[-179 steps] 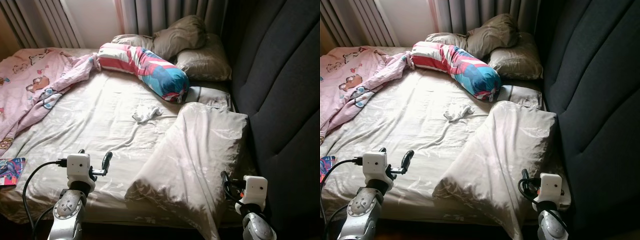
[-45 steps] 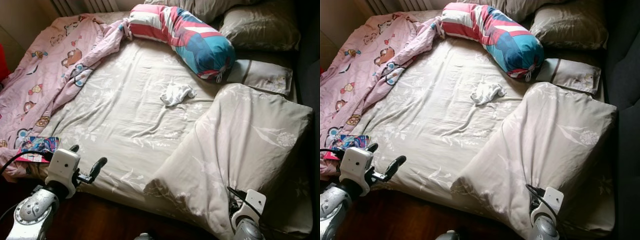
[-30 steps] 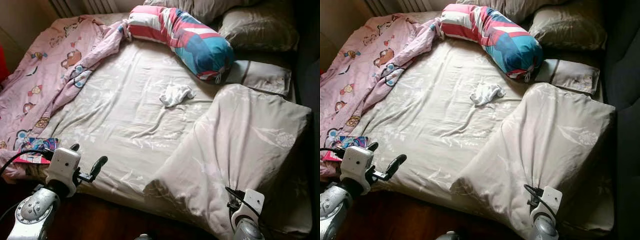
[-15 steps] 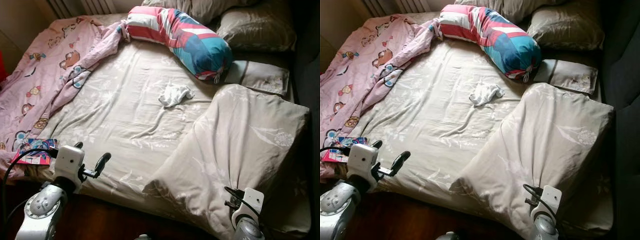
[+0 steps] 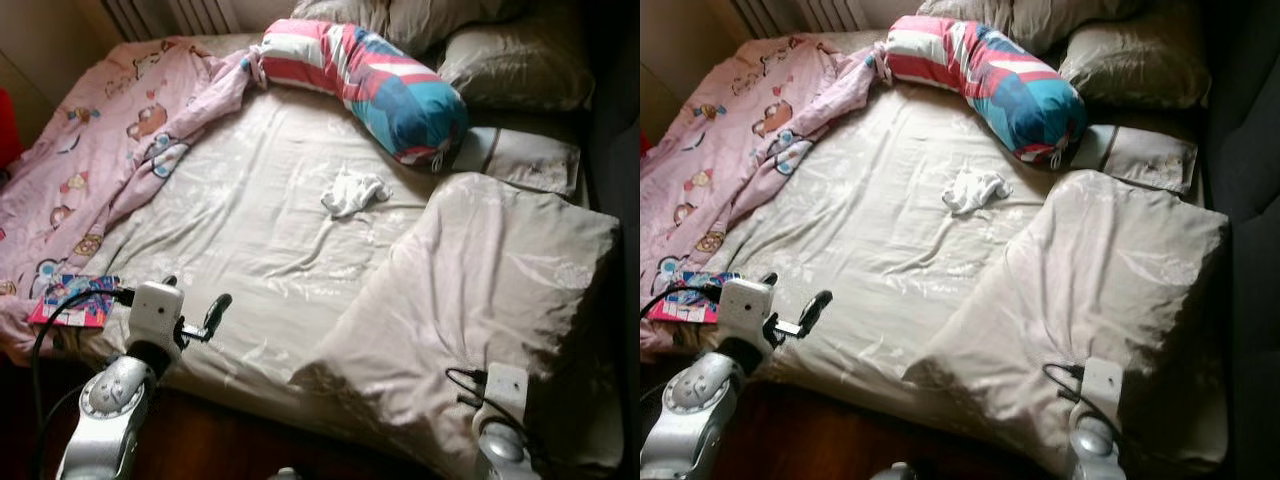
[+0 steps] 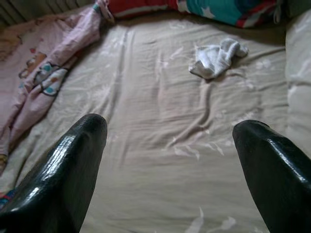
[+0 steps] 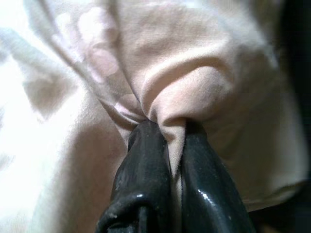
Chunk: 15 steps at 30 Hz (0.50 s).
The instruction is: Clean up the room
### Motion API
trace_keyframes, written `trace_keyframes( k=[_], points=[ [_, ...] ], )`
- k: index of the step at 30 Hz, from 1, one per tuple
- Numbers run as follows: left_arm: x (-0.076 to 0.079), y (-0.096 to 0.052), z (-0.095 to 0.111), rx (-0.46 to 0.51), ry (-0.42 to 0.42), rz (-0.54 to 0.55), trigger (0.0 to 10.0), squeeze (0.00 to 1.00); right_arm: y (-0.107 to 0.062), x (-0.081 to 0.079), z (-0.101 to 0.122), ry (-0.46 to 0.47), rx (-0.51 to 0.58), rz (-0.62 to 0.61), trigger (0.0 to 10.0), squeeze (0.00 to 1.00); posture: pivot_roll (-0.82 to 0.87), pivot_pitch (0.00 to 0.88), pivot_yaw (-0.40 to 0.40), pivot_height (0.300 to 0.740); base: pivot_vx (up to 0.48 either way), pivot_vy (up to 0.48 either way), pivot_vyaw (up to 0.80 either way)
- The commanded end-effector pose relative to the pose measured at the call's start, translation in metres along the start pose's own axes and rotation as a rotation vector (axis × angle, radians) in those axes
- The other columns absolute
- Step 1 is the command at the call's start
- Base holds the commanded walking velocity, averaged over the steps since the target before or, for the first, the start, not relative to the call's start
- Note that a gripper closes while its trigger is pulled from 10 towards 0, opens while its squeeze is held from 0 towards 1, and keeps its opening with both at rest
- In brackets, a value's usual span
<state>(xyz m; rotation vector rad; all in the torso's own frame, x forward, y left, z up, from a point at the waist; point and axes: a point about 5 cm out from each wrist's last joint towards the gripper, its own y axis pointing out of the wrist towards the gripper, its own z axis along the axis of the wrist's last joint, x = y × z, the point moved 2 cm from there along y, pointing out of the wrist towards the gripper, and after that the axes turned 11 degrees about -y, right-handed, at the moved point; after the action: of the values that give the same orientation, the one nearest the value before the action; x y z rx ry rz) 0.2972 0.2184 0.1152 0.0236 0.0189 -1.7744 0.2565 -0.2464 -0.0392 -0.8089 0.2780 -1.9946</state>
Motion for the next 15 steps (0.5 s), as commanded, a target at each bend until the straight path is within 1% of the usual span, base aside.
trace_keyframes(
  k=[1, 2, 7, 9, 11, 13, 15],
  points=[
    [-0.005, -0.003, -0.009, -0.032, 0.01, 0.019, 10.0, 0.0, 0.012, 0.032, 0.035, -0.001, 0.122, -0.153, 0.0, 0.0, 0.02, 0.142, 0.133, 0.735, 0.0, 0.0, 0.0],
    [-0.004, -0.002, -0.01, -0.032, 0.01, 0.018, 10.0, 0.0, 0.013, 0.038, 0.041, -0.015, 0.143, -0.187, 0.0, 0.0, 0.01, 0.141, 0.134, 0.735, 0.0, 0.0, 0.0],
    [-0.003, 0.001, -0.011, -0.03, 0.007, 0.013, 10.0, 0.0, 0.014, 0.056, 0.057, -0.072, 0.205, -0.29, 0.0, 0.0, 0.0, 0.139, 0.138, 0.735, 0.0, 0.0, 0.0],
    [-0.002, 0.003, -0.011, -0.026, 0.007, 0.01, 10.0, 0.0, 0.012, 0.08, 0.07, -0.134, 0.255, -0.426, 0.0, 0.0, 0.0, 0.139, 0.14, 0.735, 0.0, 0.0, 0.0],
    [-0.002, 0.003, -0.011, -0.025, 0.007, 0.008, 10.0, 0.0, 0.011, 0.085, 0.073, -0.158, 0.267, -0.462, 0.0, 0.0, -0.01, 0.14, 0.142, 0.735, 0.0, 0.0, 0.0],
    [-0.001, 0.004, -0.012, -0.025, 0.007, 0.005, 10.0, 0.0, 0.009, 0.098, 0.074, -0.158, 0.264, -0.535, 0.0, 0.0, -0.01, 0.141, 0.142, 0.735, 0.0, 0.0, 0.0],
    [-0.001, 0.005, -0.012, -0.025, 0.006, 0.005, 10.0, 0.0, 0.006, 0.102, 0.074, -0.157, 0.263, -0.57, 0.0, 0.0, -0.01, 0.14, 0.142, 0.735, 0.0, 0.0, 0.0]
  ],
)
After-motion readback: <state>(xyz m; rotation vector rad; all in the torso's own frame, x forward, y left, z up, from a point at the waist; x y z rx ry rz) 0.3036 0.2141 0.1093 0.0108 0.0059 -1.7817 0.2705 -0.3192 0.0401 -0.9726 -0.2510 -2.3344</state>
